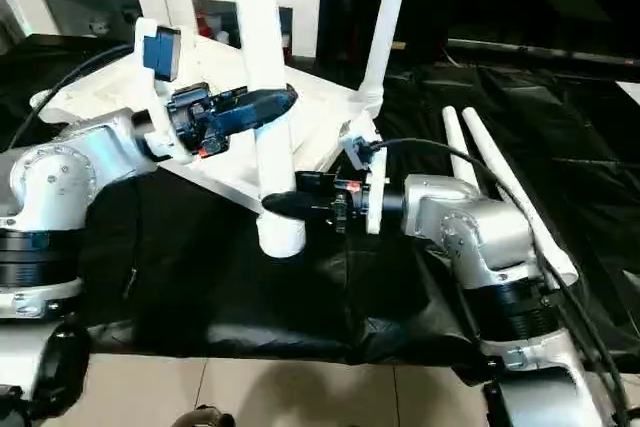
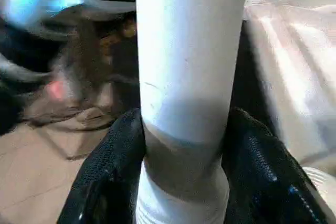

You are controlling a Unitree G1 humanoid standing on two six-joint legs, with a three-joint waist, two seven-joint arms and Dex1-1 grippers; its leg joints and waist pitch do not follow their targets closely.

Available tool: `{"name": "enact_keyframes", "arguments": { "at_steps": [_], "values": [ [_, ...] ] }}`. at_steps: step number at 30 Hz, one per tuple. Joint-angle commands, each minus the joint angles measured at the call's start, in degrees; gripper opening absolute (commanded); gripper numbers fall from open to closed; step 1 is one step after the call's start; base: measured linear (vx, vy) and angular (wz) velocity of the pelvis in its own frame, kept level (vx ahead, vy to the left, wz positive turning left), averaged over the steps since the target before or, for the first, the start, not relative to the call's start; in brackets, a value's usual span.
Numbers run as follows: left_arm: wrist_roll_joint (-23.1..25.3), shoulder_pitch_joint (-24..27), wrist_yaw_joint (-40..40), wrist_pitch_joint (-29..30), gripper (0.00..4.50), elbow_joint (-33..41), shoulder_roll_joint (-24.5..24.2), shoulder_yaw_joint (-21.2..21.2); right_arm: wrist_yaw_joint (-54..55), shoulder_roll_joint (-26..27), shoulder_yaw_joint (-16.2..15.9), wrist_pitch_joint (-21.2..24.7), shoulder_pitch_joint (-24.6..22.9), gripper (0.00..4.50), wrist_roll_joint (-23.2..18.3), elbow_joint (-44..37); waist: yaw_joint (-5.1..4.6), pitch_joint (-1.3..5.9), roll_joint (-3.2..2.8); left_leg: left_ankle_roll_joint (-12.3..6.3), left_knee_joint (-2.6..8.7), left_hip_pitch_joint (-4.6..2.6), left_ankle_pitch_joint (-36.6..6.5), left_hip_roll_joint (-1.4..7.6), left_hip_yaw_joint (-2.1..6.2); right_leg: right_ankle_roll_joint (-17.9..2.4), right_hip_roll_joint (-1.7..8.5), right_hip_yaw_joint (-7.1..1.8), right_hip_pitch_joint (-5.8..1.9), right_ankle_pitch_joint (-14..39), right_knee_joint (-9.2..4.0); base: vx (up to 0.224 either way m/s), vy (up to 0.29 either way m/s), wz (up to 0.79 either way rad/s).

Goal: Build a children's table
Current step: Pick table leg

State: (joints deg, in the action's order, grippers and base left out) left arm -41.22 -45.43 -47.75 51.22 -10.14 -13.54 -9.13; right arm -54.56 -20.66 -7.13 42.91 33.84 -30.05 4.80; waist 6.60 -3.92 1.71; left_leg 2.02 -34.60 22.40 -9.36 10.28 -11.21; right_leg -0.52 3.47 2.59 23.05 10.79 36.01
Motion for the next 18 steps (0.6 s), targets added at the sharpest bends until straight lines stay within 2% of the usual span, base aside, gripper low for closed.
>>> {"name": "enact_keyframes", "arguments": {
  "at_steps": [1,2,3,7,9,13,14,18],
  "values": [
    [1.87,-1.45,4.50,-1.29,2.67,-0.58,1.15,-0.04,9.58,1.76,-0.31,-3.62,0.77,1.90,7.23,4.17,0.00,4.53,0.34,1.51,3.52,-1.47,-8.07,2.58,1.29,-10.93,4.64,-2.48,-2.63,10.67,-4.28,0.000,0.000,0.00],
    [1.87,-1.45,4.50,-1.29,2.77,-0.58,1.15,-0.04,9.58,1.76,-0.31,-3.62,0.77,1.90,7.23,4.17,-0.13,4.51,0.50,1.89,3.61,-1.29,-8.08,2.58,1.39,-10.45,4.70,-2.48,-2.65,11.08,-4.24,0.000,0.000,0.00],
    [3.99,-0.82,6.47,-3.03,2.77,-0.41,1.59,0.70,12.22,2.62,-0.92,-5.52,0.87,1.90,9.24,4.81,-0.18,4.56,0.40,2.25,3.75,-1.37,-7.92,2.77,1.50,-9.97,4.75,-2.50,-2.68,11.13,-4.22,0.000,0.000,0.00],
    [9.63,0.69,14.84,-7.09,3.04,-0.57,4.52,1.88,19.60,6.27,-1.04,-7.46,1.03,1.90,11.80,5.40,-0.26,4.60,0.42,2.23,3.74,-1.43,-7.58,2.75,1.44,-9.80,4.66,-2.57,-2.77,9.06,-4.11,0.000,0.000,0.00],
    [10.55,1.57,17.93,-8.11,3.06,-0.70,6.26,1.99,23.11,7.76,-2.56,-9.58,1.10,1.90,14.73,5.39,-0.26,4.63,0.50,2.03,3.68,-1.33,-6.90,2.69,1.37,-9.93,4.60,-2.60,-2.74,7.57,-3.98,0.000,0.000,0.00],
    [11.63,2.02,24.08,-9.21,3.06,-0.65,9.27,1.07,28.05,10.65,-2.40,-10.80,1.14,1.90,17.12,6.20,-0.34,4.58,0.69,1.80,3.71,-1.33,-7.76,2.61,1.33,-9.86,4.60,-2.60,-2.85,7.99,-4.13,0.000,0.000,0.00],
    [12.72,1.93,25.79,-10.20,2.78,-0.89,9.85,1.00,29.13,11.10,-2.75,-11.37,1.29,1.90,17.98,6.69,-0.30,4.61,0.61,1.78,3.74,-1.38,-7.96,2.70,1.38,-9.58,4.62,-2.60,-2.83,8.24,-4.15,0.000,0.000,0.00],
    [13.33,2.02,27.59,-11.54,2.65,-1.26,11.46,0.67,30.49,12.42,-3.51,-11.97,1.38,1.90,18.91,6.97,-0.38,4.52,0.66,1.85,3.78,-1.41,-8.75,2.60,1.39,-8.56,4.54,-2.62,-2.77,9.07,-4.29,0.000,0.000,0.00]
  ]
}}
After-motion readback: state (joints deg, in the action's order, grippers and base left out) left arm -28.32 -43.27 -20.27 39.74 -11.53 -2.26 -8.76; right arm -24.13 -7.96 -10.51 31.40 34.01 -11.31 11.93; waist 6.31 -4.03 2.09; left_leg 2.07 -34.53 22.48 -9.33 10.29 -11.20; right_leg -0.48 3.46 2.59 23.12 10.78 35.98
